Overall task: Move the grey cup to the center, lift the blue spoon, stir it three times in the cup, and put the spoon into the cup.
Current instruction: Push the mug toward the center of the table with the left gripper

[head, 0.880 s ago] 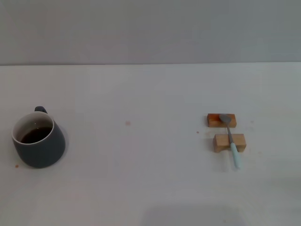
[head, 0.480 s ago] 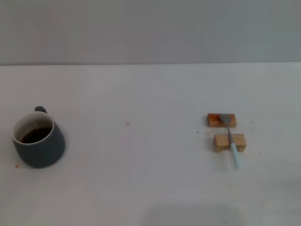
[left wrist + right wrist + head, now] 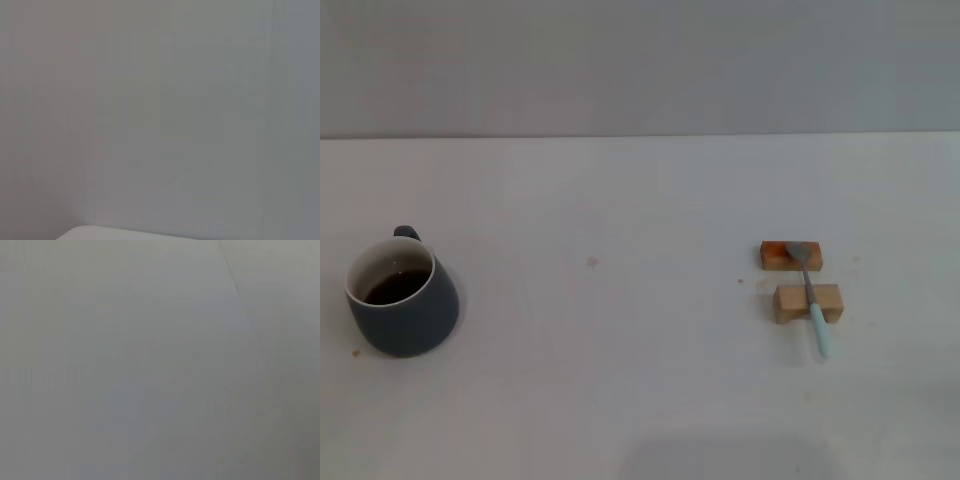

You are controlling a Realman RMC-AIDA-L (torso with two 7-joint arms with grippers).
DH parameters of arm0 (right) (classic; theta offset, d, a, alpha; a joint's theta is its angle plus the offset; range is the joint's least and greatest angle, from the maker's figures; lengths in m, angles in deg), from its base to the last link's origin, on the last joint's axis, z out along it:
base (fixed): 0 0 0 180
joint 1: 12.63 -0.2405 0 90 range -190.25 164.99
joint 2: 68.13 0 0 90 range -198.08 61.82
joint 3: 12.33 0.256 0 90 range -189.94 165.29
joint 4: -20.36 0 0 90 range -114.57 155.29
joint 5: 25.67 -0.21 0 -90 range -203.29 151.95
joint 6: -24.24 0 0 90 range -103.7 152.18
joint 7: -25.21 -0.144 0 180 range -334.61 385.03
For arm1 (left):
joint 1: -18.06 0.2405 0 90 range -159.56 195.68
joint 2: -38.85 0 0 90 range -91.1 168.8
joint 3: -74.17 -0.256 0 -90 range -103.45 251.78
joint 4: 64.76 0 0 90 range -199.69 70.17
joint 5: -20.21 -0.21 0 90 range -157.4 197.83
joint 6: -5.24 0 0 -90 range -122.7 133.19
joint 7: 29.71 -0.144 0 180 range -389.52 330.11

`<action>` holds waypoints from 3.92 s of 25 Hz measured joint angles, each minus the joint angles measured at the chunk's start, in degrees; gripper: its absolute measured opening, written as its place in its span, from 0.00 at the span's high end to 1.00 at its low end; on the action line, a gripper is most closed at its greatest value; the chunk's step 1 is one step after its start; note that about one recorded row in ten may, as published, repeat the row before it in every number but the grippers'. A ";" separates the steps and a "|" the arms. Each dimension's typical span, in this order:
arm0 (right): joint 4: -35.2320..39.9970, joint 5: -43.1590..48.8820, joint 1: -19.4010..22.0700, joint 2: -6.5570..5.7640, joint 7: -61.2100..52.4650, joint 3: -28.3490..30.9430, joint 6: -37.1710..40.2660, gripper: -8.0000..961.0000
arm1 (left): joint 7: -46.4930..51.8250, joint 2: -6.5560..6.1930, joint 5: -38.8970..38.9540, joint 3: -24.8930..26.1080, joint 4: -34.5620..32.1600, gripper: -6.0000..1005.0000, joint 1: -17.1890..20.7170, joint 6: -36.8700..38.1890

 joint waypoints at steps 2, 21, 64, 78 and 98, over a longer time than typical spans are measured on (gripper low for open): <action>-0.04 0.02 0.09 0.02 -0.02 0.00 0.05 0.27 | -1.15 0.01 -0.02 -0.65 0.08 1.00 -0.18 -0.04; -0.35 0.06 0.68 0.00 -0.02 -0.84 2.08 0.27 | -4.54 0.01 -0.11 -7.27 0.65 1.00 -2.75 -4.12; -1.14 0.04 0.68 -0.09 -0.02 -1.40 2.16 0.28 | -4.54 0.06 -0.07 -19.34 4.55 1.00 -8.42 -9.16; -1.14 0.04 0.68 -0.07 -0.02 -1.63 2.24 0.27 | -4.45 0.28 -0.12 -24.73 8.79 1.00 -9.43 -10.82; -3.72 0.02 -1.29 -0.01 0.42 -9.17 2.07 0.27 | -7.64 -0.26 0.32 -18.50 9.28 1.00 -1.92 -5.99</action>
